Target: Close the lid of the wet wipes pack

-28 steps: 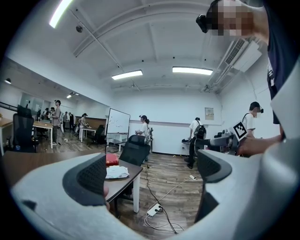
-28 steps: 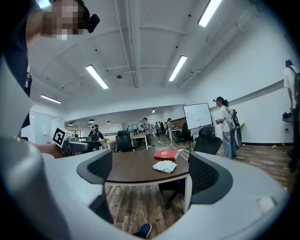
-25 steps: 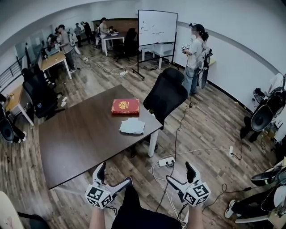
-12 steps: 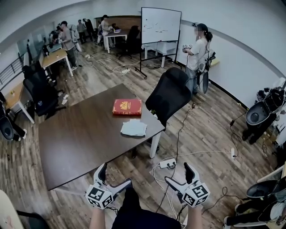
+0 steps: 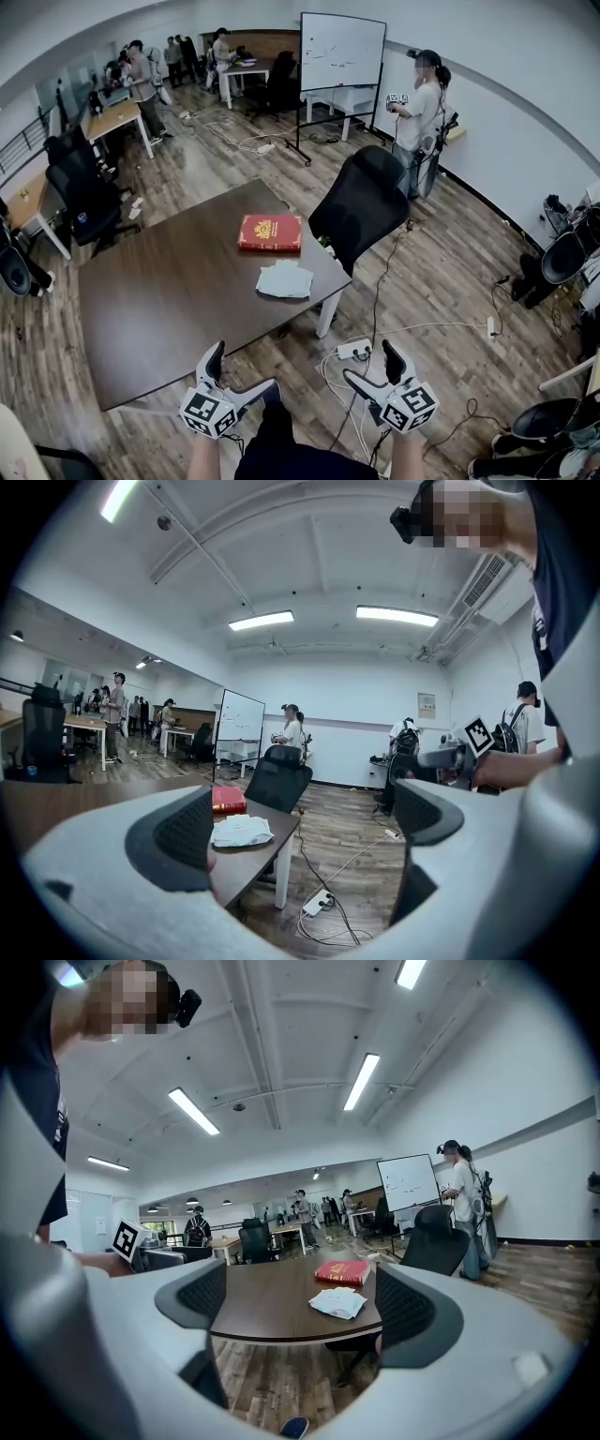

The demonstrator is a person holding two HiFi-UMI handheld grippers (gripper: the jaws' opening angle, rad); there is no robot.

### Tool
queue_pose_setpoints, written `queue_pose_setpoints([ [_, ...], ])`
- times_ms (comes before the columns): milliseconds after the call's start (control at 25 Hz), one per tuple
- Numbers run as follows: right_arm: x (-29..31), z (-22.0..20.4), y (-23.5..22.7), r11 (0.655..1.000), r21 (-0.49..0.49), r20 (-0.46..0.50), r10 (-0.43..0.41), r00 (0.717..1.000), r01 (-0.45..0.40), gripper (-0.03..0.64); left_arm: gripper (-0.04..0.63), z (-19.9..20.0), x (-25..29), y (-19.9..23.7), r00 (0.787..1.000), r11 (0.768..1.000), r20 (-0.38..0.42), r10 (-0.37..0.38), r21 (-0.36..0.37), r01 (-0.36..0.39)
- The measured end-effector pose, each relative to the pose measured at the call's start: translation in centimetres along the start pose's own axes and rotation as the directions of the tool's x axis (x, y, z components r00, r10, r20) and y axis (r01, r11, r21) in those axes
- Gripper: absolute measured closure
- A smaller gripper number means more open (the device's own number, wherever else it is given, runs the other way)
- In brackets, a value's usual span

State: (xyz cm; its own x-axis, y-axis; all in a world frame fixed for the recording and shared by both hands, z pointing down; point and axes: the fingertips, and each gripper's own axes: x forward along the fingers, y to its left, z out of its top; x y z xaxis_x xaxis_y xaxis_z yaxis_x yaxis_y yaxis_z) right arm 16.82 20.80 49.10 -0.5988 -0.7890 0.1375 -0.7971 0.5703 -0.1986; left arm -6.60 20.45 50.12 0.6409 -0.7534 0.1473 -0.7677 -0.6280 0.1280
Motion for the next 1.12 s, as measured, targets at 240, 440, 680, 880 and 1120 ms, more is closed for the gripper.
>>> queue_pose_setpoints([
  [240,4.4,1.2,-1.1,1.000,0.012,-0.015,-0.002,1.000,0.002,0.112,-0.003,0.9,2.1,3.7,1.000,1.000,-0.011,0.007,-0.015,-0.007],
  [440,9.2,2.1,-2.5,1.000,0.023,-0.029,-0.007,1.000,0.008,0.114,-0.003,2.0,4.6,7.8,1.000,1.000,-0.026,-0.003,-0.012,0.003],
  [680,15.3,3.5,-4.2,0.999,0.030,-0.032,-0.033,0.999,0.034,0.114,-0.002,3.6,8.2,13.0,0.998,0.999,-0.042,-0.045,-0.005,0.045],
  [880,19.9,4.7,-5.2,0.997,0.034,-0.025,-0.064,0.998,0.065,0.114,-0.002,4.1,10.6,16.5,0.994,0.995,-0.058,-0.097,-0.006,0.097],
  [1120,24.0,4.9,-6.0,0.996,0.046,-0.037,-0.075,0.996,0.077,0.114,-0.002,3.6,13.1,20.5,0.990,0.993,-0.074,-0.119,-0.014,0.119],
])
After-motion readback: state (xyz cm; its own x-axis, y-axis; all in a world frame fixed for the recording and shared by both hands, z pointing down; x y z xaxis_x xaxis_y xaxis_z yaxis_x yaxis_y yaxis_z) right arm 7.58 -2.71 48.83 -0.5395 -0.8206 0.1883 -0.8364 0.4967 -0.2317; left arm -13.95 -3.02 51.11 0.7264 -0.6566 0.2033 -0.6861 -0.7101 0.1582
